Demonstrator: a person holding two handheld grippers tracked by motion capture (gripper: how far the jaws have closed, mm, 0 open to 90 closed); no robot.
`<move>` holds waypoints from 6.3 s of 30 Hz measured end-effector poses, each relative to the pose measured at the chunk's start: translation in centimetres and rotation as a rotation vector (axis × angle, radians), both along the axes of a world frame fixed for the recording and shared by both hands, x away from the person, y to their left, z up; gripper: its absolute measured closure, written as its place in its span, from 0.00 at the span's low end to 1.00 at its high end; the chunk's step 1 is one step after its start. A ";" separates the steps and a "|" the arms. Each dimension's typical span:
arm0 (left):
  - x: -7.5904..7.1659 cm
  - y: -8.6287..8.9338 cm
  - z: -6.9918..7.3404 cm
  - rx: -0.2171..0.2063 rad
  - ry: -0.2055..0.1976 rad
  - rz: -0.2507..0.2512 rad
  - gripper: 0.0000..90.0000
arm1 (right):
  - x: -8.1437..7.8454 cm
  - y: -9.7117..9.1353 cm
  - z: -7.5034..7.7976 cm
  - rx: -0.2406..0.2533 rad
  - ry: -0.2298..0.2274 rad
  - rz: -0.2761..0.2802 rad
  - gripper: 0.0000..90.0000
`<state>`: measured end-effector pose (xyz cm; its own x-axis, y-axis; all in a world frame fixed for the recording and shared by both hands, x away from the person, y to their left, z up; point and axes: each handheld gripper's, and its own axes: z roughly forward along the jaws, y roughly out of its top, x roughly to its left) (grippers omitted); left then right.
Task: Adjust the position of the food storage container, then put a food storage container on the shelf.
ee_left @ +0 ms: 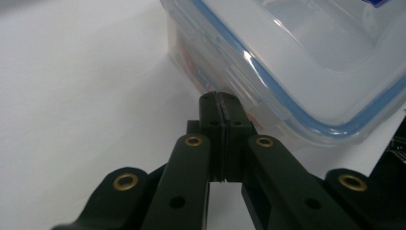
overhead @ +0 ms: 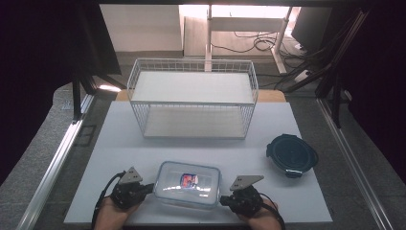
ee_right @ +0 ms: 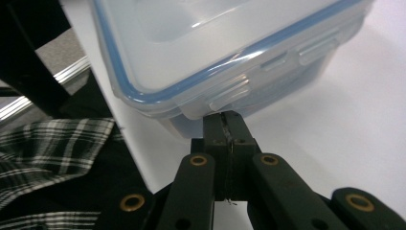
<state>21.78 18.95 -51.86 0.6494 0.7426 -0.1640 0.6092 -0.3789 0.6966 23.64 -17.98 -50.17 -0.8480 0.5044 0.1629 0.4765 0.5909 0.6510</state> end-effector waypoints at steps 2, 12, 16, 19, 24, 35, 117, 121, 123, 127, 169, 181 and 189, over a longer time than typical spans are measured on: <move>0.0 -0.4 0.0 -0.004 0.000 0.001 1.00 | 0.4 -0.5 0.0 0.003 -0.001 -0.015 0.99; 0.5 -2.3 -0.2 -0.036 -0.016 0.007 1.00 | 1.9 -2.3 -0.1 -0.005 -0.043 -0.084 0.99; 0.8 -2.4 -0.3 -0.047 -0.018 0.011 1.00 | 2.3 -2.6 -0.2 -0.002 -0.046 -0.098 0.99; 0.9 -2.2 -0.3 -0.053 -0.018 0.004 0.99 | 2.2 -2.5 -0.1 -0.010 -0.054 -0.099 0.99; 0.3 -1.4 0.0 -0.011 -0.047 0.024 0.91 | 2.1 -2.6 0.0 -0.026 -0.057 -0.112 0.93; -0.3 0.6 0.1 -0.009 -0.089 0.057 0.30 | 1.9 -5.3 1.1 -0.010 -0.121 -0.171 0.44; 3.0 -2.1 1.0 -0.287 0.204 -0.136 0.30 | 5.2 -1.6 1.5 0.184 0.236 -0.140 0.31; 2.3 -1.2 1.1 -0.365 0.190 -0.107 0.49 | 4.3 -2.7 2.0 0.238 0.233 -0.164 0.48; 2.1 -1.2 1.2 -0.369 0.186 -0.101 0.51 | 3.9 -2.9 2.1 0.250 0.234 -0.173 0.51; 1.7 -1.3 1.4 -0.379 0.163 -0.070 0.54 | 3.4 -3.2 2.4 0.261 0.247 -0.190 0.56; 2.0 -0.8 0.8 -0.418 0.187 -0.028 0.58 | 3.2 -3.4 1.5 0.325 0.210 -0.208 0.57; 2.5 -0.3 2.9 -0.474 0.126 -0.031 0.60 | 3.9 -3.4 3.7 0.379 0.146 -0.195 0.58; 3.4 -0.2 5.5 -0.458 0.090 -0.045 0.60 | 5.0 -3.6 5.8 0.409 0.115 -0.187 0.58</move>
